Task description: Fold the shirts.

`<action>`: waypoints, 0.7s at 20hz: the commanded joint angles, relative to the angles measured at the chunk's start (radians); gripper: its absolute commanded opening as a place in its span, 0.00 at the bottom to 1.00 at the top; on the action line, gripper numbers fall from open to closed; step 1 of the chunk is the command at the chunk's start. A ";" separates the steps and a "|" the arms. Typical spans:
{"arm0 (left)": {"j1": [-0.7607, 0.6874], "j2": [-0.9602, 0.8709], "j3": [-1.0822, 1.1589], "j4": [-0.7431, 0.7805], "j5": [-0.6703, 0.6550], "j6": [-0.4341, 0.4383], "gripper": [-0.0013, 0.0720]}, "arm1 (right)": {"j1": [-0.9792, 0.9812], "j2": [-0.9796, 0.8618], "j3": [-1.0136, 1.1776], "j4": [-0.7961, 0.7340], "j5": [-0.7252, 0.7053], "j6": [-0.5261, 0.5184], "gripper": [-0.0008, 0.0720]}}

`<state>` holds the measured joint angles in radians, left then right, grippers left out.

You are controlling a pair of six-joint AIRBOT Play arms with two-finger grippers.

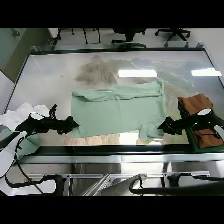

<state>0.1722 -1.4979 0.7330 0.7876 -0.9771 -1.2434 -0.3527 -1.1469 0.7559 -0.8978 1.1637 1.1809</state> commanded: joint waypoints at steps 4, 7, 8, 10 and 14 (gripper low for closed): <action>-0.002 -0.034 0.138 0.007 -0.127 0.032 0.03 | 0.027 0.024 0.015 0.091 -0.029 -0.067 0.04; 0.017 0.038 0.213 0.007 -0.225 0.027 0.03 | -0.027 0.114 0.069 0.087 0.068 -0.056 0.04; 0.030 0.076 0.243 0.007 -0.266 0.026 0.03 | -0.061 0.159 0.094 0.087 0.106 -0.051 0.04; 0.063 0.167 0.294 0.007 -0.347 0.008 0.03 | -0.140 0.271 0.143 0.087 0.181 -0.035 0.04; 0.091 0.299 0.311 0.204 -0.455 -0.087 0.03 | -0.232 0.454 0.162 0.073 0.257 -0.021 0.04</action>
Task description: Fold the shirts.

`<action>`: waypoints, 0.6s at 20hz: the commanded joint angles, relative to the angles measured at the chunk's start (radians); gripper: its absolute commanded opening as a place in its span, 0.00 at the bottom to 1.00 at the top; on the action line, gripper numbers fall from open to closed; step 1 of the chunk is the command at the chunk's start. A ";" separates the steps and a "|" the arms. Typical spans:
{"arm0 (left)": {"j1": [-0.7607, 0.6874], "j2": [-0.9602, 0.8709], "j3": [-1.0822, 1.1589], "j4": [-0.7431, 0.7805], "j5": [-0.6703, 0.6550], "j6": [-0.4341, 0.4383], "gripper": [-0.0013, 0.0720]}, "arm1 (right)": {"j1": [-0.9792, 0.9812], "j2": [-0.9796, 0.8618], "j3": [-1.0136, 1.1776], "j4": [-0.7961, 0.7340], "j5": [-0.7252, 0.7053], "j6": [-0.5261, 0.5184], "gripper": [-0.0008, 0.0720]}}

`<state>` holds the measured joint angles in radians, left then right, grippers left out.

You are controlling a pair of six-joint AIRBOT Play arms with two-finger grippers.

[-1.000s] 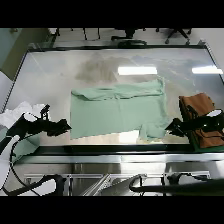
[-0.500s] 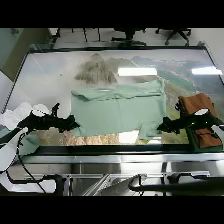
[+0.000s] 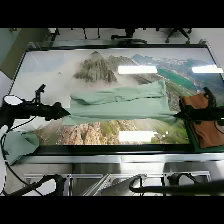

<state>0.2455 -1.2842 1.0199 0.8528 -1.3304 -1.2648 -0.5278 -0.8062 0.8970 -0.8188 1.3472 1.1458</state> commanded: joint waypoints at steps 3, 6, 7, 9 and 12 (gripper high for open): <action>0.016 0.091 0.005 0.214 -0.148 -0.079 0.03 | -0.022 0.138 0.021 -0.003 0.063 0.013 0.04; 0.017 0.090 -0.019 0.209 -0.077 -0.079 0.03 | 0.074 0.090 0.023 0.108 -0.031 -0.067 0.04; 0.017 0.088 -0.017 0.196 -0.028 -0.079 0.03 | 0.118 0.055 0.025 0.151 -0.094 -0.109 0.04; 0.016 0.064 -0.016 0.156 0.055 -0.061 0.03 | 0.203 -0.028 0.031 0.176 -0.225 -0.159 0.04; 0.016 -0.042 -0.016 0.055 0.146 -0.007 0.03 | 0.261 -0.177 0.055 0.177 -0.348 -0.209 0.04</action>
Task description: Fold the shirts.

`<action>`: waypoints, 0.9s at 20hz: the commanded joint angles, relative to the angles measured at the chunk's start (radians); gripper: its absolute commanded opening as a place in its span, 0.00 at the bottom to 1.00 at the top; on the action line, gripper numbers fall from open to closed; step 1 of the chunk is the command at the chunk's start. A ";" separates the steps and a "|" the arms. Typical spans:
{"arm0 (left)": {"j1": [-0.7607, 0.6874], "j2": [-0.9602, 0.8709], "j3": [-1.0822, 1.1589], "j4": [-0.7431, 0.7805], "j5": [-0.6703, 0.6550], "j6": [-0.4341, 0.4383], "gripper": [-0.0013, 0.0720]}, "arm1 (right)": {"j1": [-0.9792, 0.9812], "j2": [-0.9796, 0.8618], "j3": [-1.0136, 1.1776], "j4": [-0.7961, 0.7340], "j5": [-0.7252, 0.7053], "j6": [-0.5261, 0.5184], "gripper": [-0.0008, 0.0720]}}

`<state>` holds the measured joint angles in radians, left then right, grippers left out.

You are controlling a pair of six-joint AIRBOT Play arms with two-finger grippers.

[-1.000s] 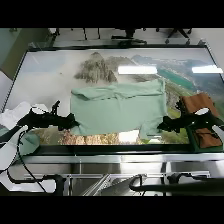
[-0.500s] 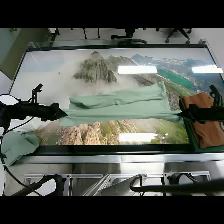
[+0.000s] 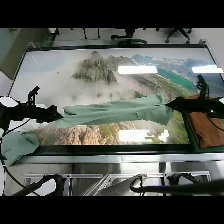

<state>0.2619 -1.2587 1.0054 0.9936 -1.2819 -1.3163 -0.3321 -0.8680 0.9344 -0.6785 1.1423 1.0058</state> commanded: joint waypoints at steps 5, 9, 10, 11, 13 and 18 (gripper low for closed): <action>0.000 -0.270 0.074 -0.229 0.208 0.141 0.03 | 0.068 -0.332 0.098 0.037 -0.248 -0.164 0.04; -0.009 -0.394 0.235 -0.230 0.101 0.142 0.52 | 0.060 -0.400 0.140 0.035 -0.296 -0.213 0.18; -0.018 -0.415 0.271 -0.229 0.053 0.141 0.89 | 0.058 -0.395 0.144 0.035 -0.284 -0.213 0.45; -0.023 -0.430 0.306 -0.229 0.005 0.139 0.93 | 0.057 -0.386 0.155 0.029 -0.252 -0.213 0.61; -0.022 -0.440 0.377 -0.229 -0.078 0.118 0.93 | 0.053 -0.347 0.177 -0.030 -0.183 -0.212 0.85; -0.020 -0.402 0.459 -0.227 -0.122 0.080 0.93 | 0.020 -0.269 0.179 -0.203 -0.118 -0.121 0.90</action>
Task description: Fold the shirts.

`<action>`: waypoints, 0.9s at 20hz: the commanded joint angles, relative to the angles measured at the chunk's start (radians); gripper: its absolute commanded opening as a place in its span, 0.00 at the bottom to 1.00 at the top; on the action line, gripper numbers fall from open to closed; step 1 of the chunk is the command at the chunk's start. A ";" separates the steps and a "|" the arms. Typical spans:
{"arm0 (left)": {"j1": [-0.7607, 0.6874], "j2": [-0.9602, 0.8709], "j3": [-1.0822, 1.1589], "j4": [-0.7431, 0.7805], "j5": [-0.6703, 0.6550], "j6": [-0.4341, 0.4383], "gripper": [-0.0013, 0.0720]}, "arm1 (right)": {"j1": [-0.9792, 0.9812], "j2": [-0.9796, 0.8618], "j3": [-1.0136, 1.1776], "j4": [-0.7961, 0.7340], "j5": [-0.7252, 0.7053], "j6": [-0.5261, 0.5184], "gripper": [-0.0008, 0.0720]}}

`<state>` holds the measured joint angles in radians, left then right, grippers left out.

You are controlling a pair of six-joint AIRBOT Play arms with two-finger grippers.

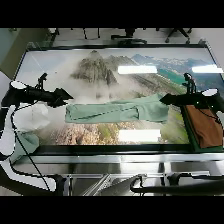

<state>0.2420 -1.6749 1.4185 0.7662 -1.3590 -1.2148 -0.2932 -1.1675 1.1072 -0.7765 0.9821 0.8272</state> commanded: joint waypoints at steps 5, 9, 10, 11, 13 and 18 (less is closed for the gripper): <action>-0.013 0.038 0.045 -0.002 -0.072 -0.028 0.93 | -0.038 -0.053 0.005 -0.113 0.047 0.120 0.90; -0.064 0.038 0.045 -0.003 -0.076 -0.028 0.93 | -0.037 -0.163 0.006 -0.016 0.043 0.098 0.89; -0.078 0.038 0.045 -0.004 -0.068 -0.028 0.93 | -0.037 -0.185 0.006 0.025 0.044 0.073 0.89; -0.095 0.038 0.045 -0.011 -0.056 -0.028 0.93 | -0.037 -0.202 0.006 0.067 0.045 0.045 0.78; -0.143 0.038 0.045 -0.011 -0.028 -0.028 0.93 | -0.035 -0.225 0.006 0.158 0.060 -0.019 0.30; -0.336 0.037 0.045 -0.008 0.105 -0.026 0.04 | -0.047 -0.154 0.058 0.288 0.204 -0.059 0.03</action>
<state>0.0067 -1.6371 1.4624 0.7570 -1.3487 -1.2419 -0.3325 -1.3575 1.1316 -0.5724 1.0931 0.7940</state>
